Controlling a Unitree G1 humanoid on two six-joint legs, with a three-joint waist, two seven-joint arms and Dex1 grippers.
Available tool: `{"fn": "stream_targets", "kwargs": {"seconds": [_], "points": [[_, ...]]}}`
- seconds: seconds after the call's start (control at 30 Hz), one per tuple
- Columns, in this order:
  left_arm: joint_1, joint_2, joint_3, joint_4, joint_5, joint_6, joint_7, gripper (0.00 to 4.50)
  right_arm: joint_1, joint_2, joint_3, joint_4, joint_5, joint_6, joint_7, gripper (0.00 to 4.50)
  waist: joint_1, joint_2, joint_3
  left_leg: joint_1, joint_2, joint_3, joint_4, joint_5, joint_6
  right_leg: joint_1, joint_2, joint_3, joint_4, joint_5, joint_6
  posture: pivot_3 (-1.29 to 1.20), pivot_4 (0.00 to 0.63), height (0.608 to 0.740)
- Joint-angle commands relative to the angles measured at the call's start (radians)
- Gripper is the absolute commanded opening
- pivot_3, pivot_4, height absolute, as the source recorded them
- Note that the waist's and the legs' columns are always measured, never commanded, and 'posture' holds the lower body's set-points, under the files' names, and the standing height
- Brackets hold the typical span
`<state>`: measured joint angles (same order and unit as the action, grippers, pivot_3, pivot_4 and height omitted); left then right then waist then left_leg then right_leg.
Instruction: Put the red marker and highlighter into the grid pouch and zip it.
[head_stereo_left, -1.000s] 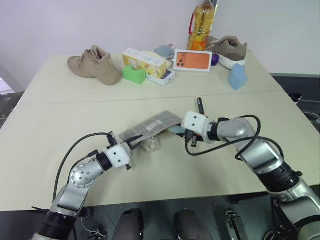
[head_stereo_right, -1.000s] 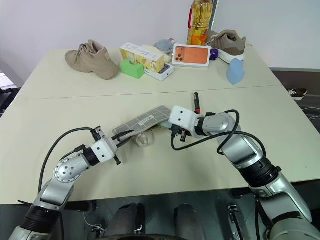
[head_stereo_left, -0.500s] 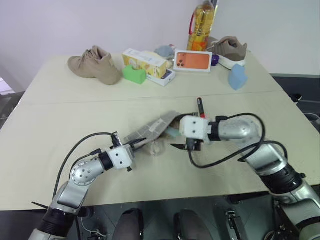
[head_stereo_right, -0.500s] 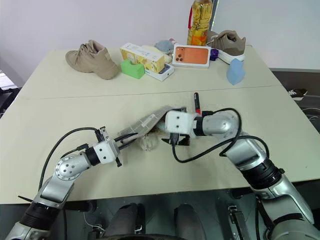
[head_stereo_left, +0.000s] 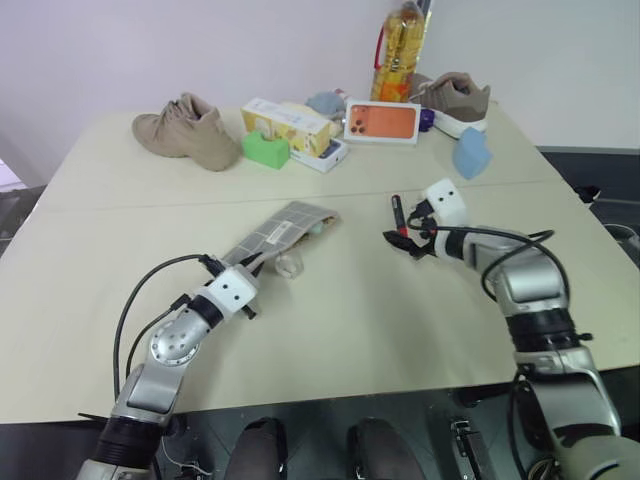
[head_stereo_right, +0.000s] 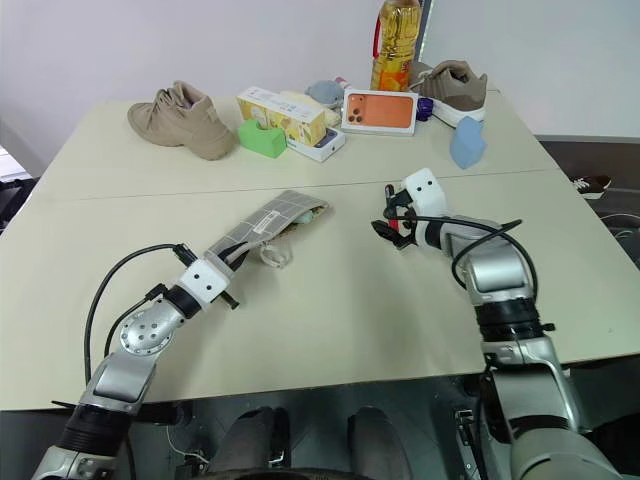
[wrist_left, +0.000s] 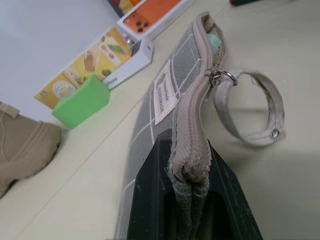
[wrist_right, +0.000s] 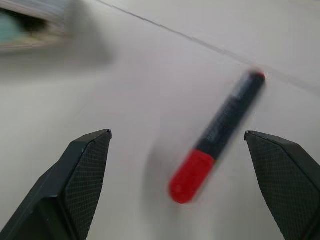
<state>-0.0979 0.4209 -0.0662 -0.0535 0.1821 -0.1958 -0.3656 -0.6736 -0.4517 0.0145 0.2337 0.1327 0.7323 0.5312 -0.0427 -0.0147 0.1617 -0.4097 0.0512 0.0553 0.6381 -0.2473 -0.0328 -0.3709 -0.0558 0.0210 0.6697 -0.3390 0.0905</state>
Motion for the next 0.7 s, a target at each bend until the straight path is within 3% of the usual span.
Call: {"fn": "stream_targets", "kwargs": {"seconds": [0.03,0.07,0.17,0.37,0.4,0.53,0.7], "points": [[-0.019,-0.005,0.004,-0.007,0.008,0.012,0.019,0.0,-0.043,0.033,-0.02,0.073,-0.031,-0.034,-0.092,4.43,0.002,0.0,0.0,0.0,0.0,0.0,0.0,0.0,0.0,0.0,0.0,0.0,0.0,0.0,0.0,0.0,0.15,0.74],[-0.022,-0.008,0.005,-0.008,0.009,0.014,0.021,0.0,-0.05,0.043,-0.026,0.097,-0.031,-0.035,-0.11,4.43,0.003,0.0,0.0,0.0,0.0,0.0,0.0,0.0,0.0,0.0,0.0,0.0,0.0,0.0,0.0,0.0,0.15,0.74],[-0.025,-0.011,0.01,-0.008,0.008,0.019,0.028,0.0,-0.061,0.062,-0.048,0.126,-0.01,-0.022,-0.129,3.65,0.005,0.0,0.0,0.0,-0.001,0.001,0.0,0.0,0.0,0.0,0.0,0.0,0.0,0.0,0.0,0.0,0.15,0.74],[-0.03,-0.012,0.023,-0.007,-0.014,0.026,0.031,0.0,-0.051,0.037,-0.023,0.082,-0.026,-0.061,-0.107,0.55,0.004,0.0,0.0,-0.001,-0.001,0.001,0.0,0.0,0.0,0.0,-0.001,0.001,0.0,0.0,0.001,0.0,0.15,0.74],[-0.031,-0.013,0.025,-0.008,-0.025,0.024,0.027,0.0,-0.044,0.021,-0.005,0.054,-0.034,-0.081,-0.084,0.33,0.004,0.0,0.0,-0.001,0.0,0.001,0.0,0.0,0.0,0.0,0.0,0.001,0.0,0.0,0.001,0.0,0.15,0.74],[-0.035,-0.01,0.031,-0.024,-0.085,0.016,-0.014,0.0,0.044,-0.153,0.139,-0.19,-0.105,-0.306,0.138,0.35,0.006,0.001,0.001,-0.002,-0.001,0.001,0.0,0.0,0.0,-0.002,0.0,0.001,0.0,0.0,0.001,0.0,0.15,0.74],[-0.041,-0.004,0.02,-0.029,-0.117,-0.001,-0.054,0.0,0.126,-0.271,0.164,-0.381,-0.074,-0.401,0.306,0.35,0.004,0.001,0.001,-0.002,-0.001,0.0,0.0,0.0,0.0,-0.001,0.001,0.0,-0.002,0.0,0.001,0.0,0.15,0.74]]}}
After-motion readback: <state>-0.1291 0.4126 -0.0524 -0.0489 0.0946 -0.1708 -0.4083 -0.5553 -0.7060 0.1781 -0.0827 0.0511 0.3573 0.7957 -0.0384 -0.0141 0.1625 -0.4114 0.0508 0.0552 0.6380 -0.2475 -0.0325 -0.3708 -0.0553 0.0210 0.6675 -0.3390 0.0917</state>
